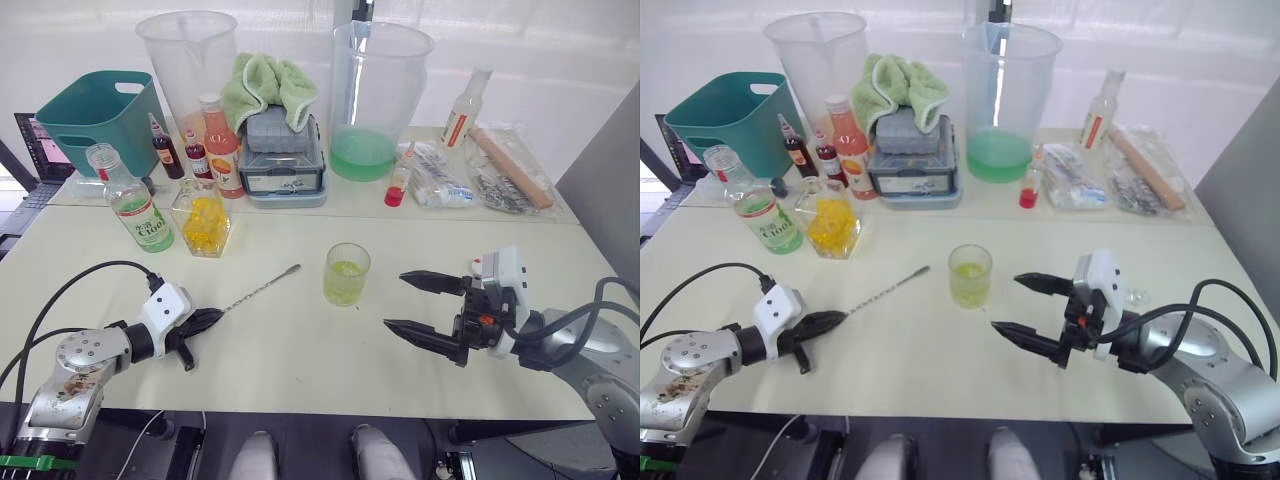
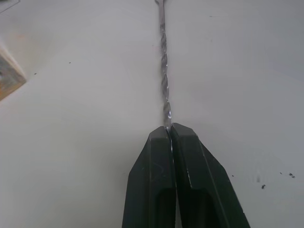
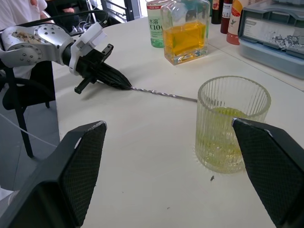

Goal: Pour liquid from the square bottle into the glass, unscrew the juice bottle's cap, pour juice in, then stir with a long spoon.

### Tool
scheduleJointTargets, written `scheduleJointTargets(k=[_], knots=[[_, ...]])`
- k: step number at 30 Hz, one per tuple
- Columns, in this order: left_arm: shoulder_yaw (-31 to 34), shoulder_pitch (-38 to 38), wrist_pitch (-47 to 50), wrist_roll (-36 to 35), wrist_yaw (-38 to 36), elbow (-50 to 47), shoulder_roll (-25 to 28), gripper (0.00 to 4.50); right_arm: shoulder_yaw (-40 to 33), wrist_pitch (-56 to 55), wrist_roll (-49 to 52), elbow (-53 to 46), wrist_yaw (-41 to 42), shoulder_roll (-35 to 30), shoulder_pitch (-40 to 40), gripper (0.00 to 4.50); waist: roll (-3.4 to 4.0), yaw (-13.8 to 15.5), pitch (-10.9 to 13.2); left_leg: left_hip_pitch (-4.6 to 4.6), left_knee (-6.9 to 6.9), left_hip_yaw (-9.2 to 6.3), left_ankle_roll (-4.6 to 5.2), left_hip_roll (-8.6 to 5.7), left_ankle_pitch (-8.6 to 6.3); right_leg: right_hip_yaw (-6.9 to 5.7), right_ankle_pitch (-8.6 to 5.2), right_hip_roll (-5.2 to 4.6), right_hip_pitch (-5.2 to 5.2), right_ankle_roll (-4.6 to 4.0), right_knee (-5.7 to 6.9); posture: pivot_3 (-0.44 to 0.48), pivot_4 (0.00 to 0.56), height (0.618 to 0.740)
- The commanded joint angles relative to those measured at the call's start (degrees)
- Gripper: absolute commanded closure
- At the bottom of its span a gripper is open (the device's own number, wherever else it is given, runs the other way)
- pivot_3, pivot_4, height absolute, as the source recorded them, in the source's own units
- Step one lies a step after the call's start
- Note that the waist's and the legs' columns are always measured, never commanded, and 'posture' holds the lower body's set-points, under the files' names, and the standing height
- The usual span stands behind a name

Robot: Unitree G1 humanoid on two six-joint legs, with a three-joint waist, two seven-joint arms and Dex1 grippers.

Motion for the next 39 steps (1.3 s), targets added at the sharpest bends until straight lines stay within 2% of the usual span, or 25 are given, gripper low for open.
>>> scheduleJointTargets(k=[1,5,10,17,18,20,21,22,29,36,39], knots=[[-0.7,-1.6,0.4,-0.5,-3.4,2.0,1.3,4.19,-1.6,-1.4,0.1,-1.3,-0.4,0.4,0.4,0.00,0.00,0.0,0.0,0.00,0.00,0.00,0.00,0.00,0.00,0.00,0.00,0.00,0.00,0.00,0.00,0.000,0.150,0.728],[-0.6,-3.3,2.6,-2.5,-7.1,3.1,2.5,2.90,-1.0,-1.9,-0.7,-1.4,-0.8,0.8,0.6,0.00,0.00,-0.1,0.0,-0.01,0.00,-0.01,0.00,0.01,0.00,-0.01,0.01,0.01,-0.01,0.02,0.02,0.000,0.150,0.728],[-3.1,-5.5,6.0,-1.3,-11.1,4.8,5.6,2.90,-0.4,-2.0,-1.2,-1.1,-1.1,1.3,0.0,0.00,0.00,-0.1,0.0,-0.01,0.00,-0.01,0.00,0.01,0.00,-0.01,0.03,0.02,-0.03,0.06,0.04,0.000,0.150,0.728],[-6.7,-6.4,5.7,2.2,-11.6,5.9,6.6,2.90,-0.6,-2.3,-1.9,-1.1,-1.0,1.6,0.0,0.00,0.01,-0.1,0.0,0.04,-0.02,0.00,0.01,0.02,0.00,-0.01,0.02,0.02,-0.02,0.05,0.08,0.000,0.150,0.728],[-7.3,-6.2,5.7,2.8,-11.3,5.8,6.6,3.43,-0.7,-2.3,-2.0,-1.2,-1.0,1.6,0.1,0.00,0.01,-0.1,0.0,0.04,-0.02,0.00,0.01,0.02,0.00,-0.01,0.02,0.02,-0.02,0.05,0.08,0.000,0.150,0.728],[-8.3,-5.9,7.2,3.8,-10.1,5.2,6.3,4.07,-0.8,-2.3,-2.1,-1.3,-1.0,1.5,0.2,0.00,0.01,-0.1,0.0,0.08,-0.02,0.00,0.00,0.02,0.00,-0.01,0.02,0.01,0.03,0.05,0.08,0.000,0.150,0.728],[-8.9,-5.8,8.0,4.2,-9.5,4.8,6.1,4.36,-0.9,-2.3,-2.1,-1.4,-1.0,1.5,0.2,0.00,0.03,-0.1,0.0,0.08,-0.02,0.01,0.00,0.02,0.00,-0.01,0.02,0.01,0.03,0.05,0.08,0.000,0.150,0.728],[-9.4,-5.8,9.3,4.8,-8.7,4.4,6.0,4.48,-0.9,-2.3,-2.2,-1.4,-1.1,1.5,0.2,0.00,0.09,-0.1,-0.1,0.08,-0.02,0.00,0.00,0.02,0.00,-0.01,0.02,0.01,0.03,0.05,0.08,0.000,0.150,0.728],[-9.3,-5.0,16.3,3.9,-5.7,1.8,4.7,4.48,-0.9,-2.2,-1.9,-1.4,-1.5,2.1,-0.3,0.00,0.56,-0.1,-0.3,0.21,-0.02,0.01,0.00,0.01,0.00,-0.01,0.00,0.01,0.14,0.03,0.10,0.000,0.150,0.728],[-1.2,-8.7,18.3,-2.7,-4.5,2.9,2.0,4.48,-0.9,-1.3,-1.0,-0.8,-0.5,1.6,-1.3,0.00,0.78,0.0,-0.5,0.19,-0.02,0.01,0.00,0.01,0.00,0.00,-0.01,0.02,0.11,0.02,0.13,0.000,0.150,0.728],[1.7,-11.1,17.3,-6.1,-6.7,2.1,1.9,4.48,-1.8,3.6,5.3,0.2,-0.8,0.9,-3.1,0.00,0.58,0.0,-0.4,0.12,0.00,-0.01,0.00,0.00,0.01,0.00,0.01,0.03,0.05,0.06,0.13,0.000,0.150,0.728]])
